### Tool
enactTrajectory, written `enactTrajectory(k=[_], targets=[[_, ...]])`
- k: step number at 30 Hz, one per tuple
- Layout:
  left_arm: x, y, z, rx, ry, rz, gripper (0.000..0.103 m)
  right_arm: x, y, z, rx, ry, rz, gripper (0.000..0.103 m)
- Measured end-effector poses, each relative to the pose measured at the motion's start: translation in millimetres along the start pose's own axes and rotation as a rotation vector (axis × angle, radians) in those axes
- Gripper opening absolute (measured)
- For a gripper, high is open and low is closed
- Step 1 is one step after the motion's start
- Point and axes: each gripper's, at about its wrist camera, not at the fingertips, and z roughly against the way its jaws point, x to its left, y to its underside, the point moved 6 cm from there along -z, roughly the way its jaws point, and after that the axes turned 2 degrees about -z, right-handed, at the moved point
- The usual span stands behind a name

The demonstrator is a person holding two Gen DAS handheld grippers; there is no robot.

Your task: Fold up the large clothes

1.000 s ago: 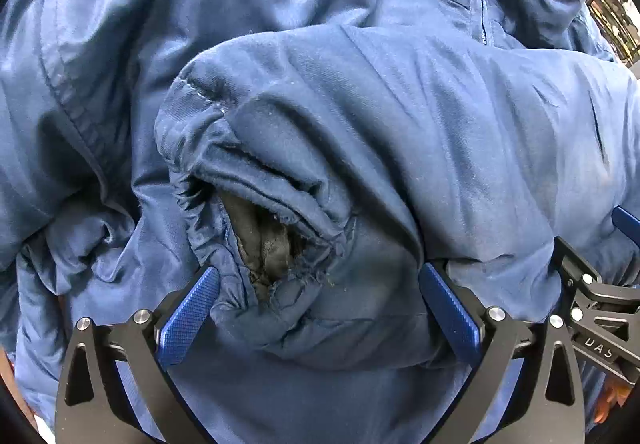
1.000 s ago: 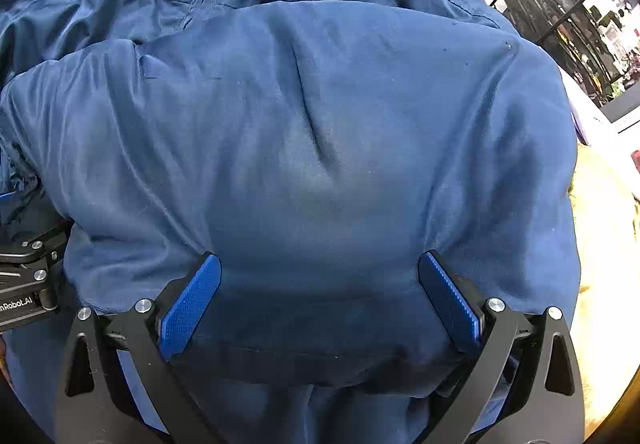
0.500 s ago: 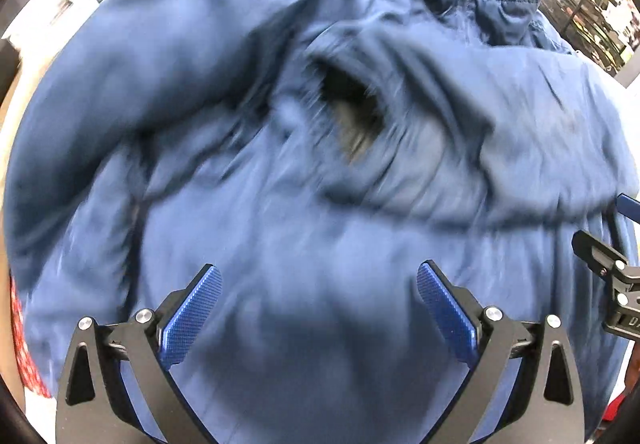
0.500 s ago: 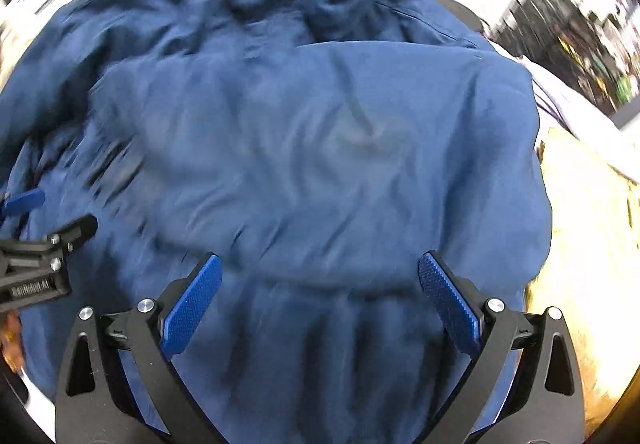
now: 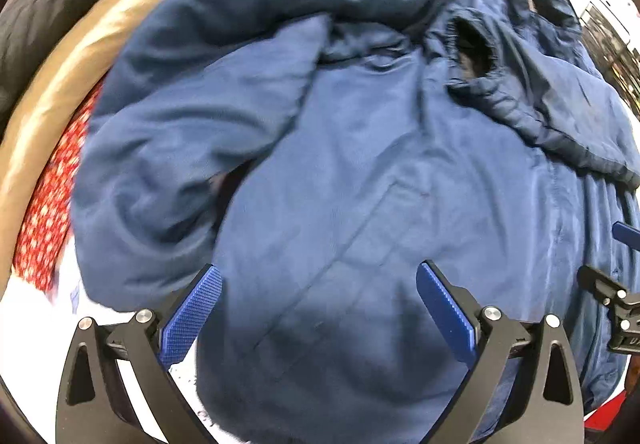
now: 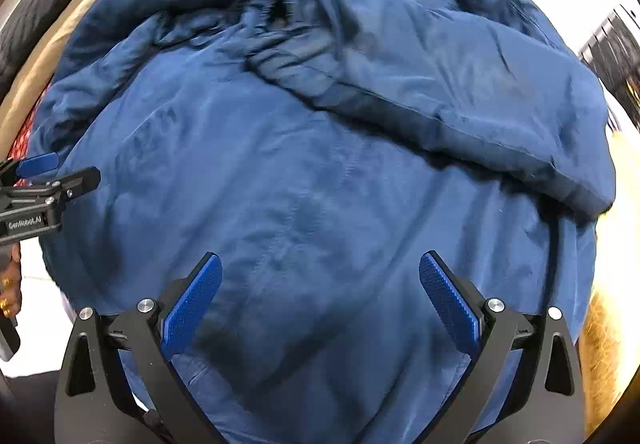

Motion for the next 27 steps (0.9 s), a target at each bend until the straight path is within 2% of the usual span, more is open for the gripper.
enactTrajectory(k=[3,8,16,22,24,25,27], targets=[[26,1,5,-0.007,-0.012,0.035,0.095,7,4,5,-0.015,-0.004,0.020,0.097],[41,-1,8,-0.028,-0.033,0.099,0.095,10,6,10,-0.027,-0.012,0.026,0.097],[89,25,13,-0.039,-0.073,0.233,0.095,19,20,8,0.000,-0.022,0.038,0.097],[135,25,19,-0.074,-0.009,0.358,0.095,22,18,8,0.004,-0.020,0.047,0.097],[144,11,15,-0.098,0.027,0.384,0.095,20,16,8,0.006,-0.015,0.045,0.097],[147,3,11,-0.098,0.067,0.405,0.095,19,15,7,0.006,-0.013,0.042,0.097],[149,-7,-2,-0.068,0.102,0.429,0.091,16,14,6,0.010,-0.009,0.037,0.097]])
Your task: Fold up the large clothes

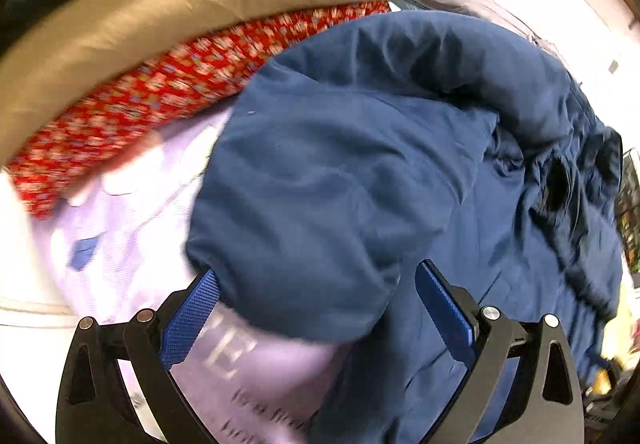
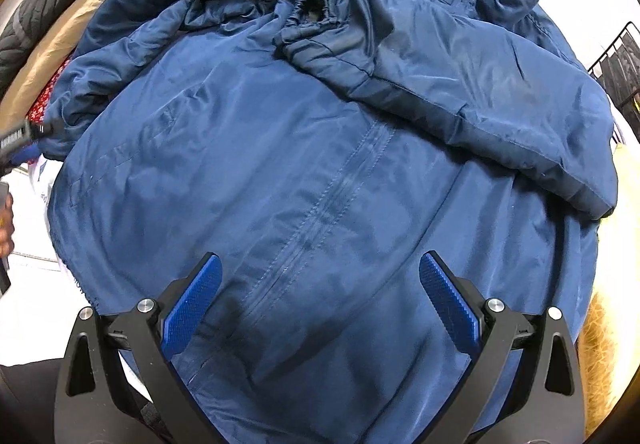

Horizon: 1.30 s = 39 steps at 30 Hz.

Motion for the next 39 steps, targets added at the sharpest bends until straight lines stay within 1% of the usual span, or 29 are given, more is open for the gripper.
enactTrajectory(k=[1,2,3,4,5,6,7,10,12,15,16,17,19,22,23,25,26,30,32,33,34,35,36,37,39], targets=[[-2,-4,-6,0.013,0.010,0.002,0.079,-2,0,-1,0.003,0.002,-0.005,0.097],[-4,-6,-10,0.023,0.015,0.001,0.072,-4,-1,-1,0.004,0.003,-0.008,0.097],[-9,-11,-14,0.034,0.013,-0.004,0.053,-5,-1,-1,0.004,0.005,-0.010,0.097],[-14,-15,-15,0.033,0.017,-0.008,0.038,-7,-1,-1,0.004,0.009,-0.010,0.097],[-22,-22,-11,0.020,0.030,-0.022,0.033,-9,-1,0,0.001,0.012,-0.012,0.097],[-34,-32,-4,-0.001,0.039,-0.054,0.024,-11,-1,0,-0.002,0.017,-0.014,0.097],[-48,-44,4,-0.027,0.038,-0.105,0.020,-14,0,1,-0.008,0.024,-0.020,0.097],[-93,-79,34,-0.129,0.054,-0.244,0.016,-25,2,2,-0.015,0.029,-0.060,0.097],[-137,-111,72,-0.237,0.096,-0.348,0.016,-31,3,3,-0.016,0.029,-0.086,0.097],[-190,-139,117,-0.348,0.169,-0.438,0.016,-41,1,5,-0.030,0.020,-0.137,0.097],[-214,-149,131,-0.376,0.205,-0.477,0.016,-43,-1,7,-0.036,0.018,-0.150,0.097],[-230,-152,137,-0.385,0.223,-0.502,0.016,-45,-1,9,-0.042,0.017,-0.159,0.097],[-272,-152,144,-0.393,0.269,-0.577,0.016,-50,-4,13,-0.057,0.018,-0.178,0.097],[-318,-132,131,-0.362,0.286,-0.670,0.016,-60,-5,20,-0.077,0.021,-0.207,0.097],[-337,-117,121,-0.333,0.289,-0.707,0.016,-65,-4,22,-0.081,0.024,-0.223,0.097],[-358,-97,105,-0.287,0.301,-0.739,0.016,-73,-2,24,-0.085,0.031,-0.247,0.097],[-371,-83,97,-0.250,0.317,-0.759,0.016,-78,-1,25,-0.086,0.034,-0.263,0.097],[-412,-50,74,-0.151,0.358,-0.810,0.016,-94,9,25,-0.081,0.043,-0.316,0.097],[-426,-33,60,-0.118,0.353,-0.840,0.016,-102,15,24,-0.074,0.049,-0.338,0.097],[-434,-25,52,-0.096,0.332,-0.852,0.019,-106,18,23,-0.070,0.051,-0.350,0.097],[-441,-18,43,-0.077,0.316,-0.846,0.032,-110,20,21,-0.065,0.052,-0.361,0.097],[-444,-13,39,-0.059,0.329,-0.834,0.041,-114,23,20,-0.060,0.052,-0.375,0.097],[-448,-7,37,-0.035,0.365,-0.814,0.062,-116,25,19,-0.057,0.052,-0.384,0.097],[-452,-1,38,-0.028,0.402,-0.793,0.076,-120,27,18,-0.053,0.050,-0.399,0.097],[-456,11,44,-0.040,0.449,-0.779,0.083,-125,28,17,-0.052,0.047,-0.415,0.097]])
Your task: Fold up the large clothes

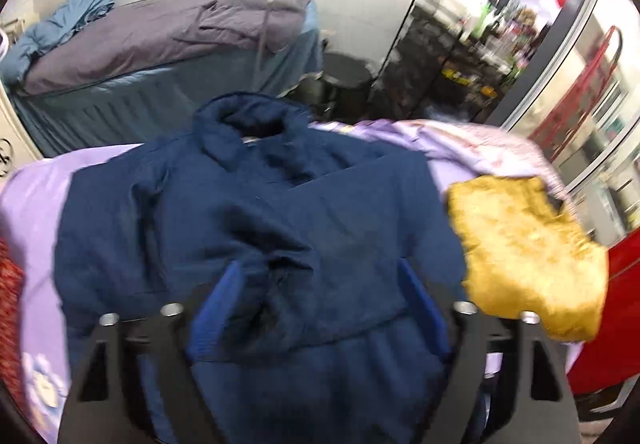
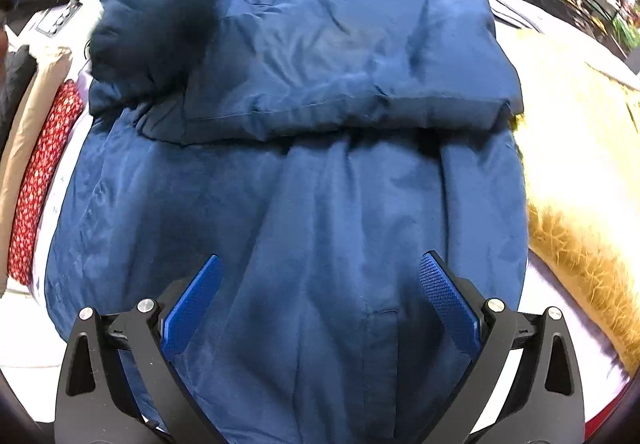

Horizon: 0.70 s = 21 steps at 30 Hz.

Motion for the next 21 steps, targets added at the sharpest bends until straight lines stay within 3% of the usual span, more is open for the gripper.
enactTrajectory(k=[3,7,15,21], targets=[[-19,10,1,0.004,0.018,-0.057,0.085,-8,0,0,-0.002,-0.005,-0.034,0.097],[-11,28,2,0.019,-0.038,-0.091,0.085,-11,-4,-1,-0.004,-0.015,-0.055,0.097],[76,100,10,0.125,-0.278,0.016,0.085,-2,-36,4,-0.056,-0.040,-0.042,0.097],[125,152,19,0.189,-0.308,0.214,0.085,29,-83,12,-0.125,-0.090,0.012,0.097]])
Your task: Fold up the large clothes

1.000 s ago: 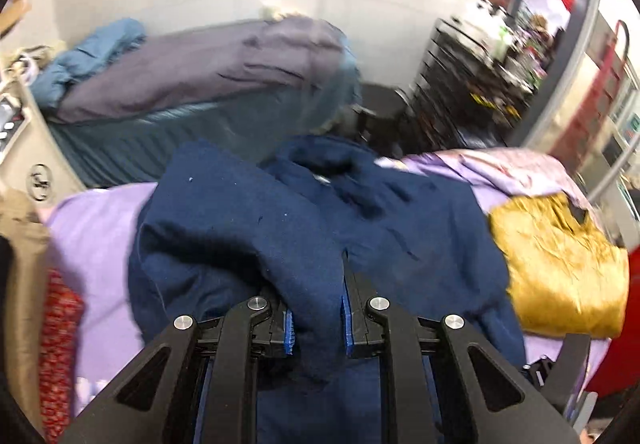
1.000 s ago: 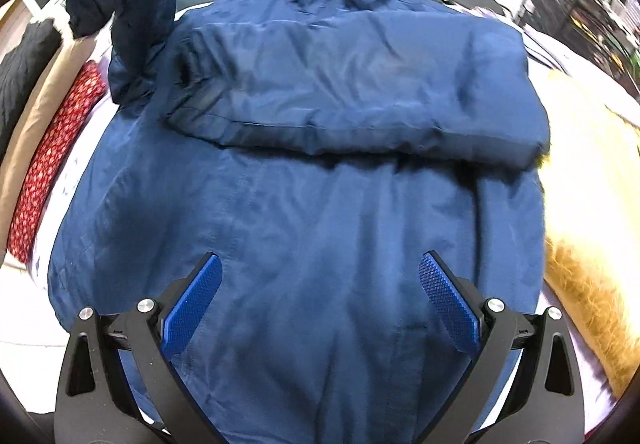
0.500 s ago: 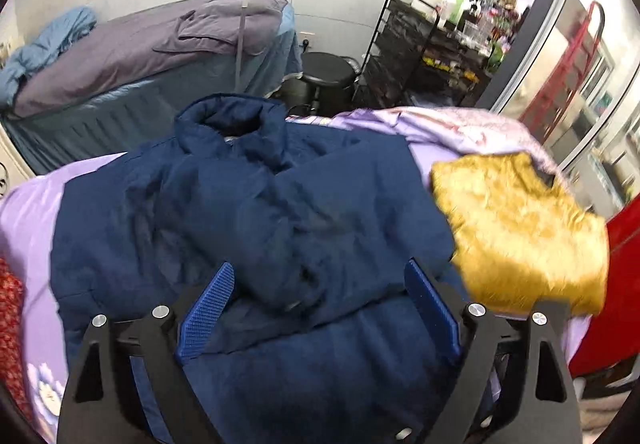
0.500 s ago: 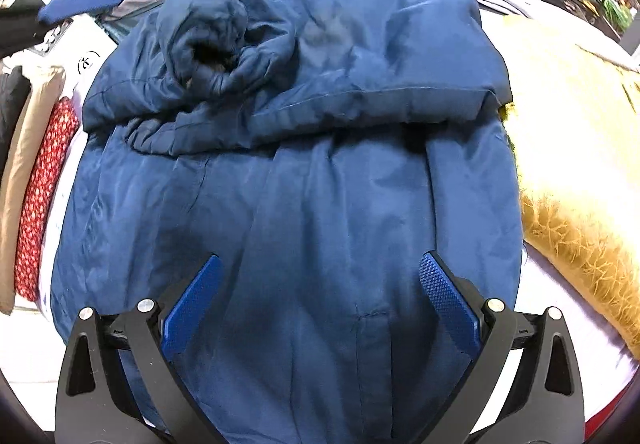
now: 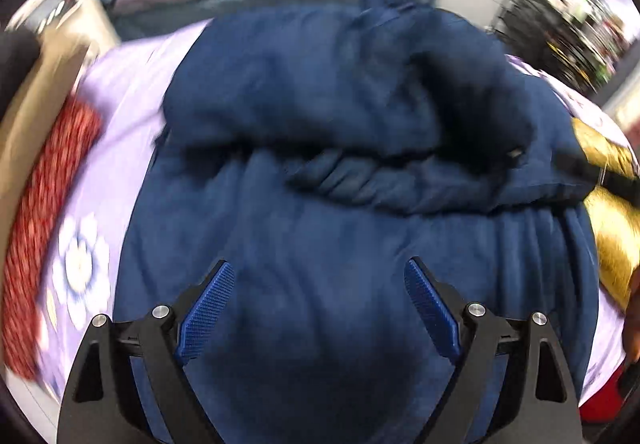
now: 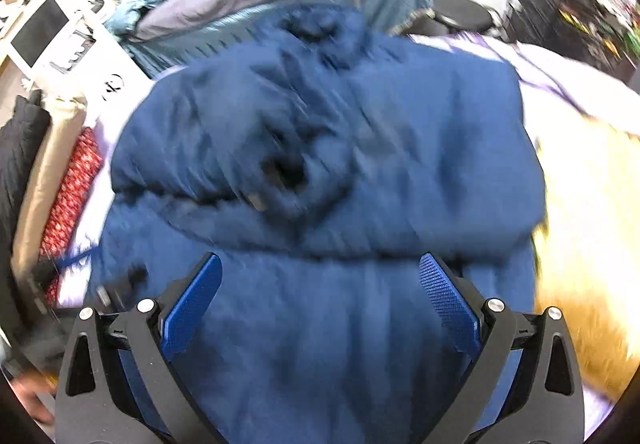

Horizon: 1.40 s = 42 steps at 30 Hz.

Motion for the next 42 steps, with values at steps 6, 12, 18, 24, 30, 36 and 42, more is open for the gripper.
enactTrajectory(k=[6,12,18,24,30,36,42], targets=[[23,13,2,0.015,-0.005,0.056,0.085,24,-44,-20,0.003,-0.083,-0.034,0.084],[22,15,-1,0.032,0.006,0.057,0.085,38,-53,-49,0.108,-0.384,-0.235,0.084],[8,9,4,0.017,0.021,0.007,0.085,18,-76,-67,0.091,-0.593,-0.533,0.084],[7,6,1,0.020,0.027,0.004,0.085,-40,-110,-11,-0.234,-0.287,-0.591,0.082],[6,1,-5,0.025,0.026,-0.005,0.085,-55,-108,7,-0.219,0.119,-0.376,0.082],[8,-18,-4,0.005,0.009,-0.019,0.085,12,-91,13,-0.237,0.068,0.043,0.082],[22,-35,-5,-0.004,-0.022,-0.014,0.085,56,-74,-31,-0.120,0.072,0.298,0.082]])
